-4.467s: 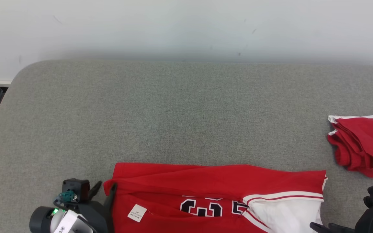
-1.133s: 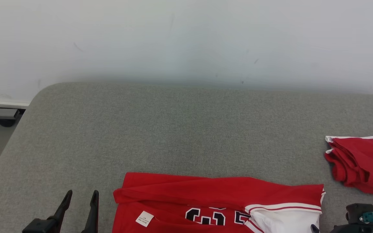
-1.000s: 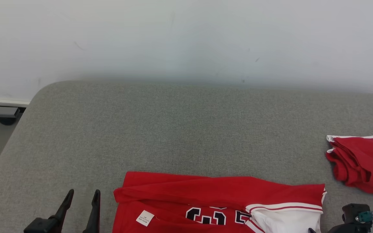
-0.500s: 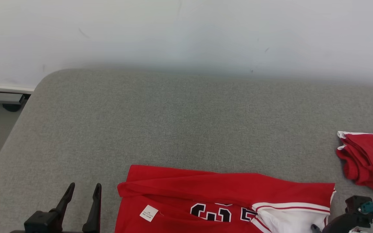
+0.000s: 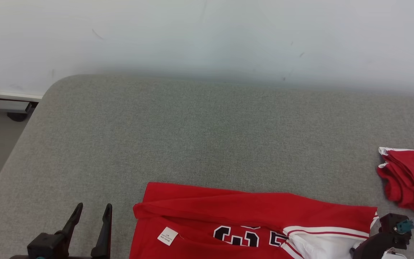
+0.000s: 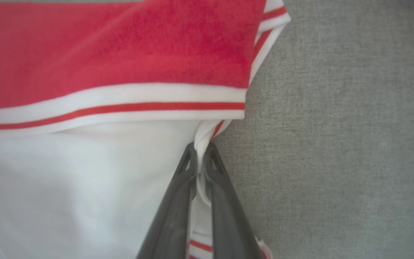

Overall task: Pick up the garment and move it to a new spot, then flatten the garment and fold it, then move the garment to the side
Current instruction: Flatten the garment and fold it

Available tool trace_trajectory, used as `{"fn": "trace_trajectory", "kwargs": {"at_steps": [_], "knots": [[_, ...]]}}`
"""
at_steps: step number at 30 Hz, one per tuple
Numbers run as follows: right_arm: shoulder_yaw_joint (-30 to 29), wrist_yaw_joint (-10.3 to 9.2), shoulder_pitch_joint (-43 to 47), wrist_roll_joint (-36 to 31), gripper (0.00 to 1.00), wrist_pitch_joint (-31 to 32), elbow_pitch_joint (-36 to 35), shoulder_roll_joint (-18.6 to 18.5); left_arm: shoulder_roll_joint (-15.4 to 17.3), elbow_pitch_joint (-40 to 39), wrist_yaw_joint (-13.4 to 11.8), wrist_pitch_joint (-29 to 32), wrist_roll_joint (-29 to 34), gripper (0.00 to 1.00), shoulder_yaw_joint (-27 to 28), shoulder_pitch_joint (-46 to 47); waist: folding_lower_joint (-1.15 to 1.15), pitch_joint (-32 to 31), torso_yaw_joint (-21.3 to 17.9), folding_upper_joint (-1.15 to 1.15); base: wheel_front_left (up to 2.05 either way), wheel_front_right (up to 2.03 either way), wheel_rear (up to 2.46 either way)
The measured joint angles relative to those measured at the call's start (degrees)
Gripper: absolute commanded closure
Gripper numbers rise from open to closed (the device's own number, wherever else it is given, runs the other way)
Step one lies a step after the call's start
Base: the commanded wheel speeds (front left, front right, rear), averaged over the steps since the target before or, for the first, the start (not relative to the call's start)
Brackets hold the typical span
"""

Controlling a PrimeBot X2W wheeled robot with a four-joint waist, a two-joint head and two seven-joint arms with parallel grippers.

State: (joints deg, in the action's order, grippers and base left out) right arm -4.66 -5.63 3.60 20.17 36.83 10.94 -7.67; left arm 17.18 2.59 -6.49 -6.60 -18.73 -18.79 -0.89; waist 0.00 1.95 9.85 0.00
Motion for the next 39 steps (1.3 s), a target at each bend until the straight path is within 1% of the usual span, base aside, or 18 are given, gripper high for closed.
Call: {"fn": "trace_trajectory", "kwargs": {"at_steps": [4, 7, 9, 13, 16, 19, 20, 22, 24, 28, 30, 32, 34, 36, 39], "knots": [[0.6, 0.01, -0.1, -0.1, 1.00, -0.1, -0.9, 0.0, 0.0, 0.3, 0.0, 0.0, 0.0, 0.00, 0.0, 0.0, 0.00, -0.1, -0.1, 0.00, 0.00, 0.00, 0.00], [0.9, 0.19, -1.1, -0.2, 1.00, -0.9, -3.8, -0.4, 0.0, 0.5, 0.0, 0.0, 0.0, 0.00, 0.0, 0.0, 0.00, -0.3, -0.3, 0.00, 0.00, 0.00, 0.00], [0.8, 0.69, -2.2, -0.2, 1.00, -1.1, -6.3, -1.0, 0.0, 0.5, 0.0, 0.0, -0.1, 0.00, 0.0, 0.0, 0.00, -0.4, -0.4, 0.00, 0.00, 0.00, 0.00], [-0.5, 1.66, -3.4, -0.2, 1.00, -1.3, -11.2, -3.9, -0.1, 0.9, 0.0, -0.1, -0.2, 0.00, 0.0, 0.0, 0.00, -0.7, -0.7, 0.00, 0.00, 0.00, 0.00], [-2.7, 1.67, -3.6, -0.2, 1.00, -0.5, -13.1, -6.4, -0.2, 1.4, 0.0, -0.1, -0.4, 0.00, 0.0, 0.0, 0.00, -1.2, -0.9, 0.00, 0.00, 0.00, 0.00], [-6.2, 1.42, -3.6, -0.5, 1.00, 0.3, -14.7, -9.3, -0.2, 1.4, 0.0, -0.1, -0.4, 0.00, 0.0, -0.1, 0.00, -1.6, -1.2, 0.00, 0.00, 0.00, 0.00], [-7.2, 1.01, -3.6, -0.5, 1.00, 0.8, -14.9, -10.0, -0.3, 1.4, 0.0, -0.1, -0.5, 0.00, -0.1, -0.1, 0.00, -1.7, -1.3, 0.00, 0.00, 0.00, 0.00], [-8.8, 0.56, -3.5, -0.6, 1.00, 1.9, -15.2, -10.8, -0.4, 1.4, 0.0, -0.4, -0.5, 0.00, -0.1, -0.1, 0.00, -1.8, -1.4, 0.00, 0.00, 0.00, 0.00], [-10.3, 0.51, -3.3, -0.6, 1.00, 2.9, -15.2, -11.7, -0.4, 1.4, 0.0, -0.5, -0.5, 0.00, -0.1, -0.2, 0.00, -1.9, -1.5, 0.00, 0.00, 0.00, 0.00], [-12.6, -0.01, -3.2, -1.9, 1.00, 4.7, -15.2, -14.4, -0.4, 1.4, 0.0, -0.5, -0.5, 0.00, -0.2, -0.3, 0.00, -2.0, -1.7, 0.00, 0.00, 0.00, 0.00], [-12.9, -0.45, -3.4, -4.0, 1.00, 5.5, -15.4, -15.6, -0.4, 1.5, 0.5, -0.5, -0.5, 0.00, -0.3, -0.3, 0.00, -2.0, -1.8, 0.00, 0.00, 0.00, 0.00], [-12.4, -0.49, -4.0, -5.7, 1.00, 6.2, -16.0, -16.4, -0.4, 1.6, 0.5, -0.5, -0.5, 0.00, -0.4, -0.3, 0.00, -2.0, -1.8, 0.00, 0.00, 0.00, 0.00], [-10.3, -0.48, -4.7, -6.5, 1.00, 6.9, -17.1, -16.4, -0.5, 1.9, 0.5, -0.5, -0.5, 0.00, -0.7, -0.2, 0.00, -2.1, -1.7, 0.00, 0.00, 0.00, 0.00], [-6.7, -0.34, -5.1, -6.4, 1.00, 7.7, -19.0, -14.7, -0.6, 2.0, 0.5, -0.5, -0.6, 0.00, -0.8, -0.2, 0.00, -2.2, -1.6, 0.00, 0.00, 0.00, 0.00], [-1.1, 1.19, -5.3, -6.3, 1.00, 9.0, -21.3, -12.0, -0.7, 2.2, 0.8, -0.5, -0.6, 0.00, -0.8, -0.2, 0.00, -2.4, -1.4, 0.00, 0.00, 0.00, 0.00]]}}
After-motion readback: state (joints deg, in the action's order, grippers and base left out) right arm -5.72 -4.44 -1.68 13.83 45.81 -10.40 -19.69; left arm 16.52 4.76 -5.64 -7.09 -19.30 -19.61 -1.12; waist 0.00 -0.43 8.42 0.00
